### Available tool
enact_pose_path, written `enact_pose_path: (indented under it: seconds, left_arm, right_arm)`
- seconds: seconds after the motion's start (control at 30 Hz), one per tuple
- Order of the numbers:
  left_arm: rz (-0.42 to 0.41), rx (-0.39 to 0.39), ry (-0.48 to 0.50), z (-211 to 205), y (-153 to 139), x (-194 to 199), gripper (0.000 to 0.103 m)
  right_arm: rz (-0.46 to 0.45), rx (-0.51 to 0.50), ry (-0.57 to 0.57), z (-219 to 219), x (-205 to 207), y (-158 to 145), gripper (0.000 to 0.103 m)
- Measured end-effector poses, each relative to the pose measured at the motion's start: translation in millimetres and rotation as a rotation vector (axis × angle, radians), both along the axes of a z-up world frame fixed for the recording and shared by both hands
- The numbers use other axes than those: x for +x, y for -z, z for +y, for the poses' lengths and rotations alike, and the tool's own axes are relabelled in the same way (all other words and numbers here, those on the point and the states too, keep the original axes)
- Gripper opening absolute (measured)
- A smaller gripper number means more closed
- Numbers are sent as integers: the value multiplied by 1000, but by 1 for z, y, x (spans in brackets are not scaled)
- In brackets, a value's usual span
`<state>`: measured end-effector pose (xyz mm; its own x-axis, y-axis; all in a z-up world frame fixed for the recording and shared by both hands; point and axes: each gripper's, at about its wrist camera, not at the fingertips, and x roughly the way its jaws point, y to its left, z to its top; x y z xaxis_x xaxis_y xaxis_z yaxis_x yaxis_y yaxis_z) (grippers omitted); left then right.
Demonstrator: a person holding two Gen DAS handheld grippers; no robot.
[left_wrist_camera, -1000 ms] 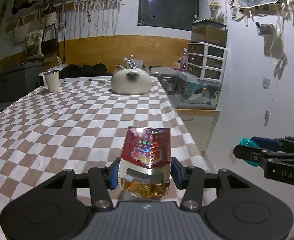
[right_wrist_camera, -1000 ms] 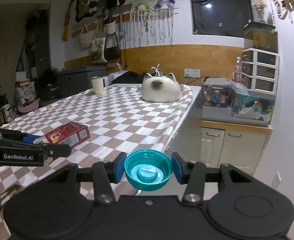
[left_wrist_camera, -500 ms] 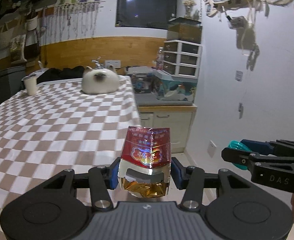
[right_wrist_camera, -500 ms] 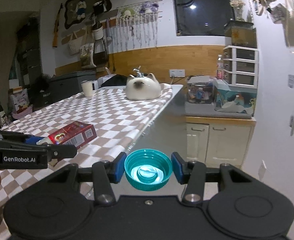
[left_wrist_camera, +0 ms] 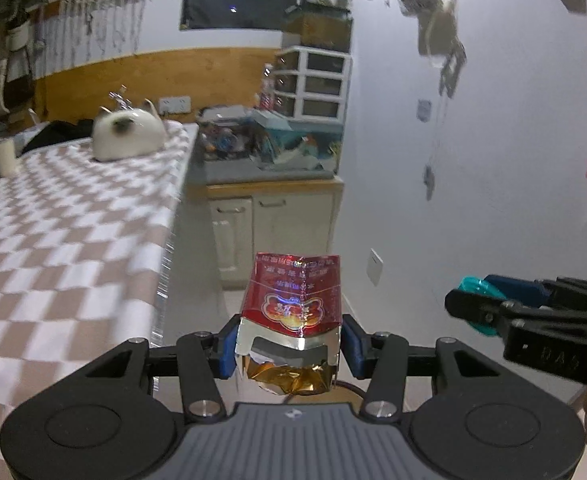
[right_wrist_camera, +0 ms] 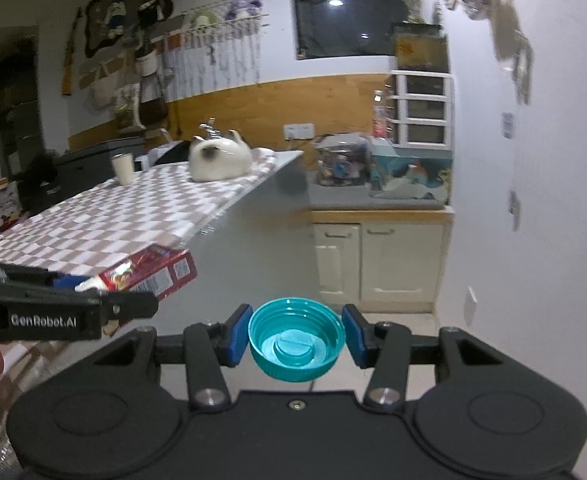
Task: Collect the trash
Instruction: 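Carry the red-and-gold wrapper and teal cap with both grippers over the floor bin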
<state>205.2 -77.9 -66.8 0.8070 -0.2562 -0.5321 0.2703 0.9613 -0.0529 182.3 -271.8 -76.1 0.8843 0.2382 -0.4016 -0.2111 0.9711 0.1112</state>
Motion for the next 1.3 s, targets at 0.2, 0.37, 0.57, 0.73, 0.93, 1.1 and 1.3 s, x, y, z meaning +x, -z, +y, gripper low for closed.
enact_pose_path:
  seconds: [0.2, 0.37, 0.57, 0.73, 0.93, 1.1, 1.3]
  left_arm:
    - [60, -6, 44, -37, 30, 6, 51]
    - [167, -26, 78, -66, 71, 23, 51]
    - [302, -29, 71, -87, 132, 52, 51]
    - [404, -51, 50, -97, 183, 80, 51]
    - [484, -85, 24, -99, 236, 123, 51]
    - [518, -113, -13, -87, 276, 160, 51]
    - [572, -128, -61, -73, 324, 187, 51]
  right_arm:
    - [44, 14, 56, -35, -1, 29, 50]
    - [118, 20, 94, -57, 2, 66, 50]
    - [226, 32, 143, -82, 13, 116, 50]
    - [316, 51, 194, -99, 28, 160, 50]
    - [410, 137, 276, -111, 59, 213, 50]
    - [488, 215, 319, -105, 94, 264, 50]
    - [577, 323, 349, -94, 134, 325, 50]
